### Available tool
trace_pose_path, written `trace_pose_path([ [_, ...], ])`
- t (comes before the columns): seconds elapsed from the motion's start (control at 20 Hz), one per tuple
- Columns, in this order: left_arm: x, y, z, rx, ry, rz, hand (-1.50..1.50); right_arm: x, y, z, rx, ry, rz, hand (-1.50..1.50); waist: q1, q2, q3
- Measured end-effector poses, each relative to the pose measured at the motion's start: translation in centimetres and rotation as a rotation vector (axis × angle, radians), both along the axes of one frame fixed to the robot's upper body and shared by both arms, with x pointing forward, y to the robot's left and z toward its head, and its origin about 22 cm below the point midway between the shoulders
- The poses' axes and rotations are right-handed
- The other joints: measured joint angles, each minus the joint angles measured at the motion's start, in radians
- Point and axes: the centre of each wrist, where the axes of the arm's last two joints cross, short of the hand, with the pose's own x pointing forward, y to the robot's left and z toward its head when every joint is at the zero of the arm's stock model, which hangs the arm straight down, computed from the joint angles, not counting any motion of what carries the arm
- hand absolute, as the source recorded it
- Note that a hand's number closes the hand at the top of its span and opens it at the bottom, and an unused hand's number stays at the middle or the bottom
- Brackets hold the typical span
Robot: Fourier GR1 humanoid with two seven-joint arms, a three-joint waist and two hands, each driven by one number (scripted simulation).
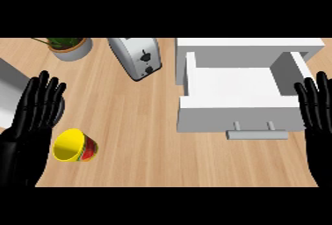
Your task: Pick up the cup, place it into the drawer and close the drawer
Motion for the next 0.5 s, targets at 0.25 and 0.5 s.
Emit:
trace_pose_path([
  [0.25, -1.6, 1.8, 0.4, -0.023, -0.015, -0.216, -1.50, -0.1, -0.1, 0.0, 0.013, -0.019, -0.019, -1.50, 0.012, 0.006, 0.003],
  [0.5, -3.0, 3.9, -1.1, -0.150, 0.113, -0.427, -1.50, 0.5, -0.1, 0.0, -0.056, 0.030, -0.002, -1.50, 0.025, 0.010, 0.003],
])
